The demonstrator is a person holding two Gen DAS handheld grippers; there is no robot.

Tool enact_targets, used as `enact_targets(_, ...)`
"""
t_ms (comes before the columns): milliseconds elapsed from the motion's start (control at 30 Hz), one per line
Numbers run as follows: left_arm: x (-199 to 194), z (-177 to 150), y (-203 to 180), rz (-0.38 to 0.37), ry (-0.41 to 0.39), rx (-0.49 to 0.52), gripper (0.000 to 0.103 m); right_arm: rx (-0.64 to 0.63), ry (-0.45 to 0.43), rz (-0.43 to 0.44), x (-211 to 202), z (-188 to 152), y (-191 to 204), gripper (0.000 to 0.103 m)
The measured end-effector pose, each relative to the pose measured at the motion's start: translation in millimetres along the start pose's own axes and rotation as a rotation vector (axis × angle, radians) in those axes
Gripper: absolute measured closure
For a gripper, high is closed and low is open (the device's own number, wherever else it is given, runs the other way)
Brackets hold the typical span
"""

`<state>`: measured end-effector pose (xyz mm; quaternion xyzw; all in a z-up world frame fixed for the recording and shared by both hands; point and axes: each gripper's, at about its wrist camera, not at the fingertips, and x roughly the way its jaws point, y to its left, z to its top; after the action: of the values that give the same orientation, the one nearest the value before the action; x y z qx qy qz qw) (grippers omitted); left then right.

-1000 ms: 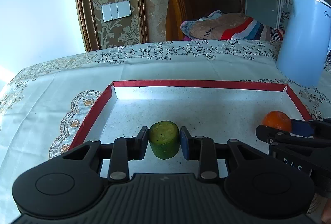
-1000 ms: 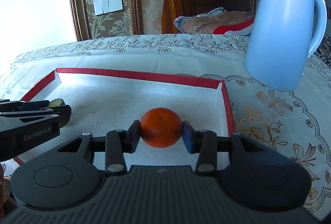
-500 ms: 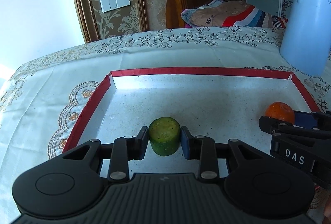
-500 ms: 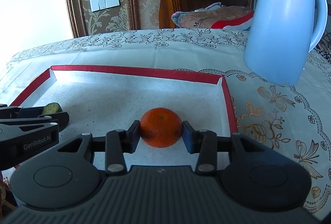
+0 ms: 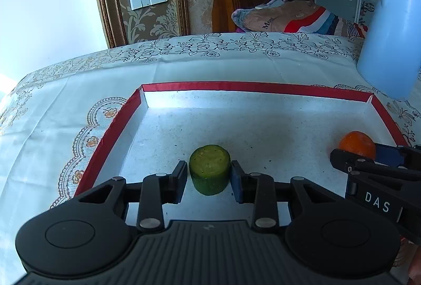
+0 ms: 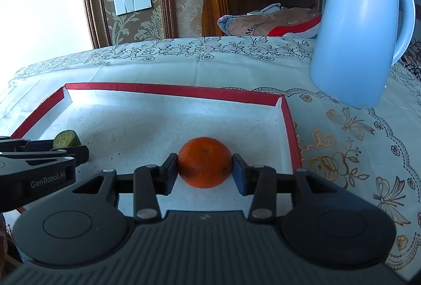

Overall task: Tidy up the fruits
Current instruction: 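Carry both held items over the red tray and lower them inside, then open both grippers to release the cucumber slice and orange in the tray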

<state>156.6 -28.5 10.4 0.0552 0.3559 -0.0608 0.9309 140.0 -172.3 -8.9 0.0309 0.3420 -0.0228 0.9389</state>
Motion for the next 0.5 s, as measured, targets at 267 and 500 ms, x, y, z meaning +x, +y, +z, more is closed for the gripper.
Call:
enact_targets(267,-3.6,-1.3,2.4,0.003,-0.012,-0.017,0.064,-0.030,-0.050,-0.024,-9.4,-0.2,4.5,0.038)
enact_targets(500,-14.1,-2.6,2.7,-0.001,-0.057,-0.020,0.064,-0.025,-0.048,-0.019,-10.5,-0.5,4.4,0.037)
